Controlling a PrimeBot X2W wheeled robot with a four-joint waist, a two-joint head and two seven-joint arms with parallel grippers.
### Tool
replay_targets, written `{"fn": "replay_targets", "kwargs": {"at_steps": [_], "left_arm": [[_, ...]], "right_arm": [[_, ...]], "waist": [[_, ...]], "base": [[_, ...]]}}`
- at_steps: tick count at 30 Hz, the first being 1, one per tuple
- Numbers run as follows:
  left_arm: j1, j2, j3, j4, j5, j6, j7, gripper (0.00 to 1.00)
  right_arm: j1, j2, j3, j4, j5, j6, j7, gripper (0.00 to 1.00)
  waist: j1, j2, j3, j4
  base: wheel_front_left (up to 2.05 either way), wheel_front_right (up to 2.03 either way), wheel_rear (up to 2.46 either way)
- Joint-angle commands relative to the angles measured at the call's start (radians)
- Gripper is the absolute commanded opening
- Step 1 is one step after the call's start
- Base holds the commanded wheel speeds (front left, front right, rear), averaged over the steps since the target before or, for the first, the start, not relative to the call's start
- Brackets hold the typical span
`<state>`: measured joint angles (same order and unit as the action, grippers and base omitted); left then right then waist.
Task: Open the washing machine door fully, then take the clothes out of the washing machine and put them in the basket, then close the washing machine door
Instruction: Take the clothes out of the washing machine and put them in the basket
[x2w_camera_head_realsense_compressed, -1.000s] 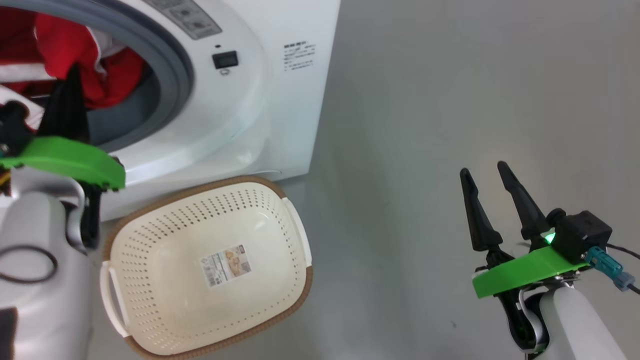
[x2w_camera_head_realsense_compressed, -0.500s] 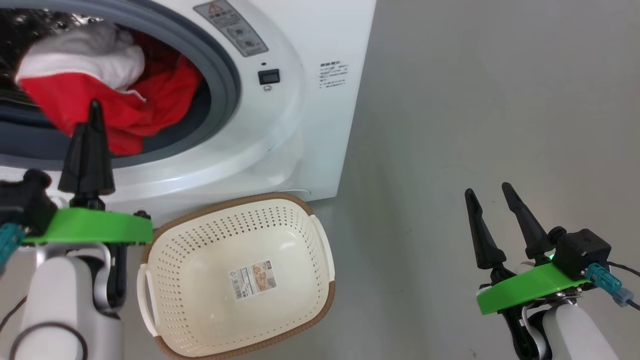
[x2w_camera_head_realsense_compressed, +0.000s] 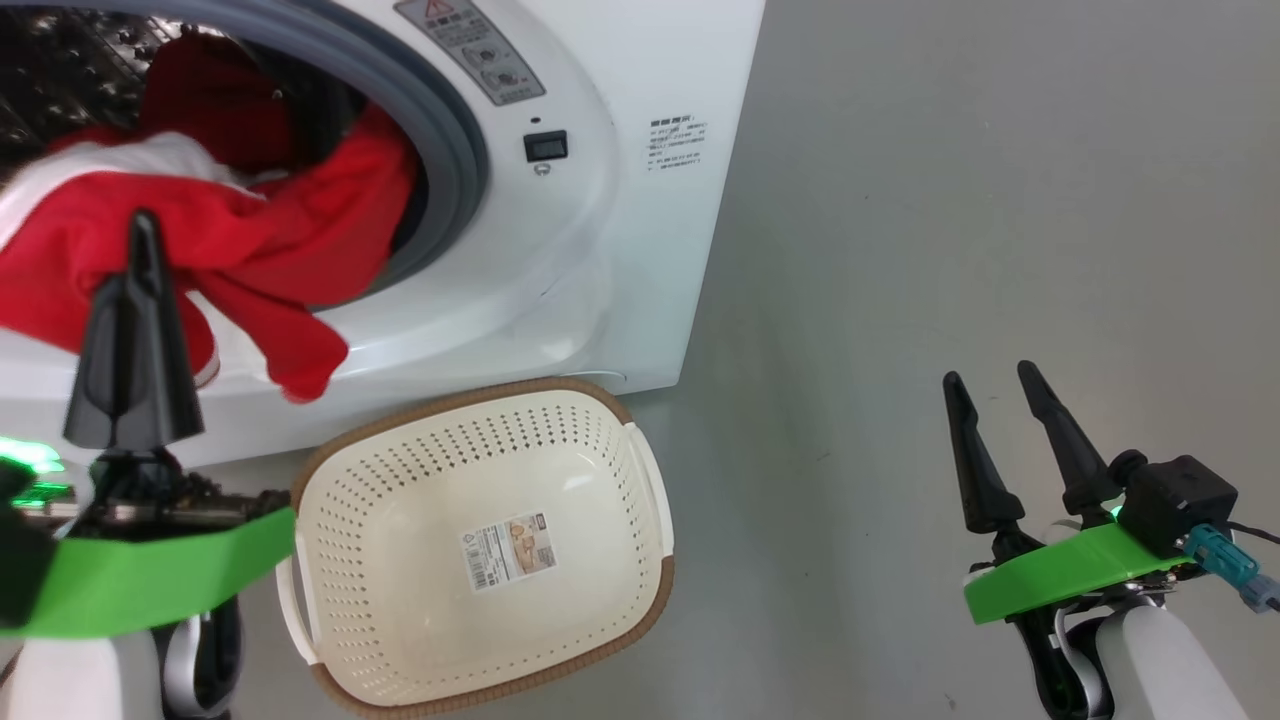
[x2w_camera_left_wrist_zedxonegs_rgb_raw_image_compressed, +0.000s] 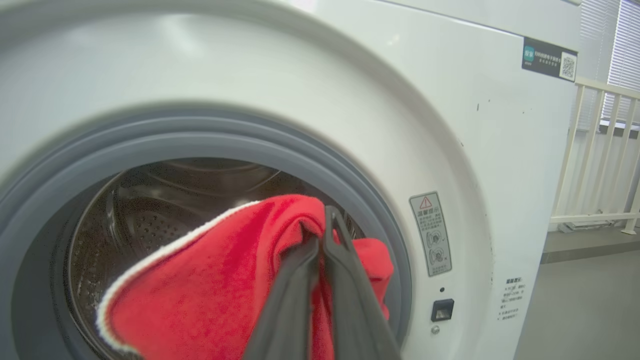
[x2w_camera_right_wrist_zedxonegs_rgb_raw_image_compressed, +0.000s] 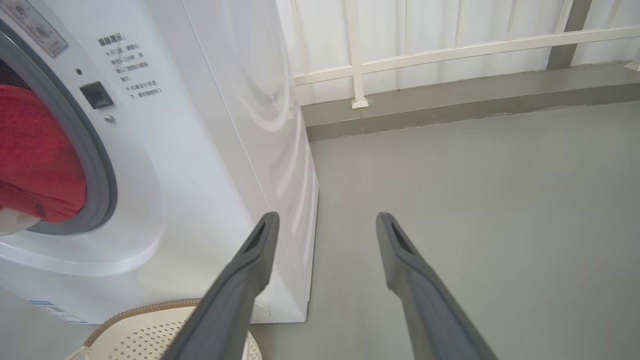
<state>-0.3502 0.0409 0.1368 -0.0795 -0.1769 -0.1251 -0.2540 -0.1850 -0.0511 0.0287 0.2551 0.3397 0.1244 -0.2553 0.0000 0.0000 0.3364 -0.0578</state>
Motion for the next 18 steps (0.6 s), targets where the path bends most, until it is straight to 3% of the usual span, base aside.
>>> {"fn": "replay_targets", "kwargs": {"at_steps": [1,7,18], "left_arm": [[0.017,0.012,0.037,-0.071,-0.002,-0.005,-0.008,0.00],[0.050,0.010,0.012,-0.143,-0.036,0.002,-0.008,0.00],[0.111,0.009,-0.078,0.116,-0.067,0.023,-0.008,0.00]], "right_arm": [[0.007,0.001,0.012,-0.026,-0.010,0.006,-0.006,1.00],[0.003,0.001,0.009,-0.028,-0.011,0.006,-0.006,1.00],[-0.008,0.001,0.029,-0.028,0.000,0.006,-0.006,1.00]], "waist": [[0.0000,0.0000,0.002,0.002],[0.0000,0.0000,0.007,0.006],[0.0000,0.0000,0.020,-0.010]], "base": [[0.00,0.00,0.00],[0.00,0.00,0.00],[0.00,0.00,0.00]]}}
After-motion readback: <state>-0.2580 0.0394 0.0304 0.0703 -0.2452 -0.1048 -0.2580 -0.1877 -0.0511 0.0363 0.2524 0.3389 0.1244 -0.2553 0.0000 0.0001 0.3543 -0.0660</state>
